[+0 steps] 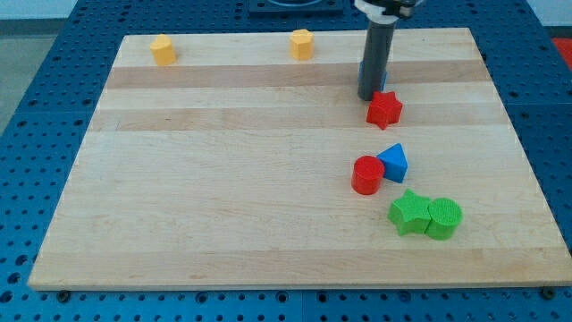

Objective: Push the red star to the top right of the board

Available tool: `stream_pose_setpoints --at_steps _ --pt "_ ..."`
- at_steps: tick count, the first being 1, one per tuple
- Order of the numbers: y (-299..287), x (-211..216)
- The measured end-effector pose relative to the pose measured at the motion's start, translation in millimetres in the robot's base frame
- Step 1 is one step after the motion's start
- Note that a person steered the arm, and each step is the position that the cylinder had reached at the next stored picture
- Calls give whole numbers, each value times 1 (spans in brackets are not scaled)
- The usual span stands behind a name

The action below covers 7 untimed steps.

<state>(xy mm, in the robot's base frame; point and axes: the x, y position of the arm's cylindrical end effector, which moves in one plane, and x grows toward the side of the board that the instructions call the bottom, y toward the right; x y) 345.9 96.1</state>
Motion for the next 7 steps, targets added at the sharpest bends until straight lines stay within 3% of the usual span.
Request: stream_pose_setpoints --at_steps 3,7 --pt "-50 38" --pt "29 50"
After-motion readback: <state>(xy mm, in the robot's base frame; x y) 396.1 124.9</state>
